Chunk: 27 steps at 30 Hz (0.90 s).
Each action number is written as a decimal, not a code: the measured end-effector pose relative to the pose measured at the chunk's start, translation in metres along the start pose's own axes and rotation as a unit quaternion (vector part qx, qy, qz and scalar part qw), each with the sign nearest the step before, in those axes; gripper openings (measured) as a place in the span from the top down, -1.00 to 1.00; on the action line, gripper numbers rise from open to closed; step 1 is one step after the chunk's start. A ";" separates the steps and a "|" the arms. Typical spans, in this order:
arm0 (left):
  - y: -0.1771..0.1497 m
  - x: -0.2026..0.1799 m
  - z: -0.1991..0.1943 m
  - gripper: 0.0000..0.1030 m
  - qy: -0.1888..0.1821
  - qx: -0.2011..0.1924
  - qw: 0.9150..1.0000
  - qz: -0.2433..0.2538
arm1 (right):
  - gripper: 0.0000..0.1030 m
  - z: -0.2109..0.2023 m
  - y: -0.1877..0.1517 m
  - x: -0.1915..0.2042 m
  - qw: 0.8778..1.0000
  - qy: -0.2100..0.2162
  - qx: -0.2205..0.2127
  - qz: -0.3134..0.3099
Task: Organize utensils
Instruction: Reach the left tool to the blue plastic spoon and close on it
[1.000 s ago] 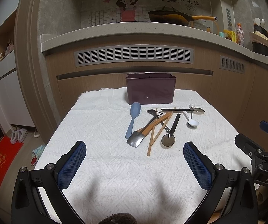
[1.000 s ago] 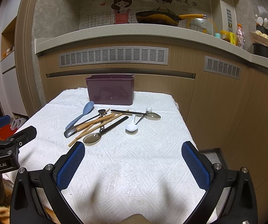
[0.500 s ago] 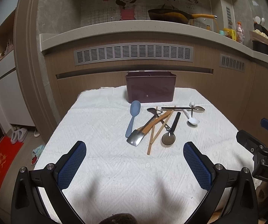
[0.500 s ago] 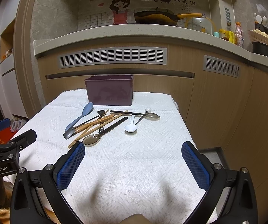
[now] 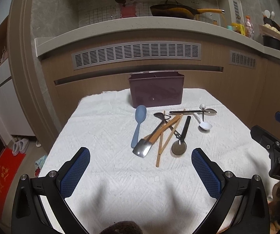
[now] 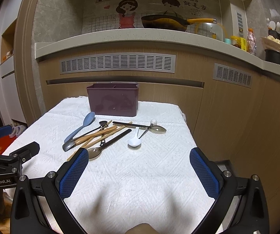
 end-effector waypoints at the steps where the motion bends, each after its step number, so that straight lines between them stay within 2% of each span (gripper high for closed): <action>1: 0.003 0.001 0.003 -1.00 0.001 -0.001 1.000 0.000 | -1.00 0.002 0.002 -0.001 1.000 -0.001 0.000 -0.002; 6: 0.014 0.003 0.028 -1.00 -0.001 0.006 1.000 0.008 | -1.00 0.018 0.015 0.000 1.000 -0.004 -0.006 -0.020; 14: 0.027 0.001 0.083 -1.00 -0.049 0.046 0.998 0.006 | -1.00 0.063 0.036 0.005 0.999 0.008 0.008 -0.051; 18: 0.043 0.001 0.121 -1.00 -0.072 0.064 0.995 0.014 | -1.00 0.094 0.042 0.007 0.997 0.011 0.025 -0.066; 20: 0.052 0.002 0.143 -1.00 -0.071 0.071 0.995 0.025 | -1.00 0.107 0.043 0.008 0.997 0.015 0.033 -0.067; 23: 0.055 0.001 0.178 -1.00 -0.075 0.103 0.991 0.040 | -1.00 0.132 0.045 0.009 0.996 0.025 0.052 -0.069; 27: 0.051 0.003 0.218 -1.00 -0.091 0.139 0.986 0.033 | -1.00 0.163 0.045 0.009 0.993 0.030 0.073 -0.084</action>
Point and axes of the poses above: each gripper's, at about its wrist camera, not at the fingertips, and z roughly the way its jaws point, x to its left, y to its top, the point moved 10 cm from there along z, roughly the way its jaws point, and after that the axes turned 2 degrees about y, right-handed, at the moved point
